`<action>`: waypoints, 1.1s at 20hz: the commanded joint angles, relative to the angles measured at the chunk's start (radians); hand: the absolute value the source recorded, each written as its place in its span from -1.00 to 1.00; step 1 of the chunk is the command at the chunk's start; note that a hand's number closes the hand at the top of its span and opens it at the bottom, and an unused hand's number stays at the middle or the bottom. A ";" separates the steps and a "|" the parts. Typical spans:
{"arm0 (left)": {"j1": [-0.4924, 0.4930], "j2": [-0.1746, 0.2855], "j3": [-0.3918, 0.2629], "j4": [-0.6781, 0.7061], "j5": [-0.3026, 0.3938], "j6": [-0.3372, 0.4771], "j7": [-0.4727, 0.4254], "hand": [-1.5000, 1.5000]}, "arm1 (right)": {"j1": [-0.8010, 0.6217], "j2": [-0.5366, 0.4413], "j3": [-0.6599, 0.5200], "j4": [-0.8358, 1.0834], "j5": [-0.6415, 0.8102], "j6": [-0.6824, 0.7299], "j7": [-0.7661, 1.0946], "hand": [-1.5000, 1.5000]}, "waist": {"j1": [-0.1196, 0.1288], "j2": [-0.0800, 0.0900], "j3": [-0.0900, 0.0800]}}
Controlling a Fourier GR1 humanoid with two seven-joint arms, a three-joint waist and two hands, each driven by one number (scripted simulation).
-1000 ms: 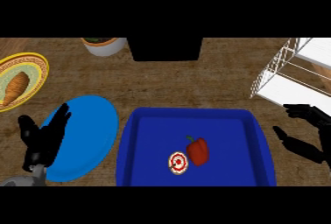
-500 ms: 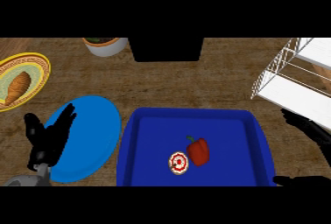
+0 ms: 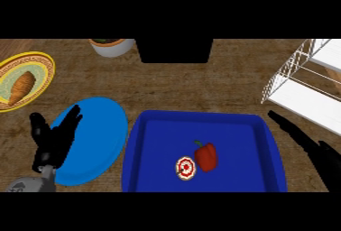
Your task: Pick the bell pepper from the tray and place it in the tiered shelf
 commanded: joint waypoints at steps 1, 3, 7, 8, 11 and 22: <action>0.007 -0.062 -0.034 0.024 -0.026 0.011 -0.021 0.00 | -0.129 0.055 0.092 -0.047 0.122 -0.032 0.273 -1.00 | 0.005 0.005 -0.004; 0.007 -0.034 -0.028 -0.001 -0.013 -0.018 0.012 0.00 | -0.259 0.113 0.146 0.013 0.177 -0.033 0.397 -1.00 | 0.020 0.007 -0.005; -0.016 -0.034 0.011 0.043 -0.016 -0.015 0.013 0.00 | -0.350 0.207 0.226 0.131 0.283 0.006 0.489 -1.00 | 0.007 0.006 -0.004; 0.018 -0.051 -0.027 -0.027 -0.032 0.006 0.032 0.00 | -0.381 0.249 0.283 0.099 0.336 -0.003 0.589 -1.00 | 0.012 0.004 -0.004; 0.074 -0.021 0.009 -0.048 0.002 -0.060 0.003 0.00 | -0.387 0.312 0.309 0.201 0.347 0.026 0.581 -1.00 | 0.010 0.003 -0.003; 0.021 -0.052 0.031 0.052 -0.052 -0.054 -0.015 0.00 | -0.362 0.411 0.380 0.316 0.491 0.082 0.627 -1.00 | -0.007 0.004 -0.003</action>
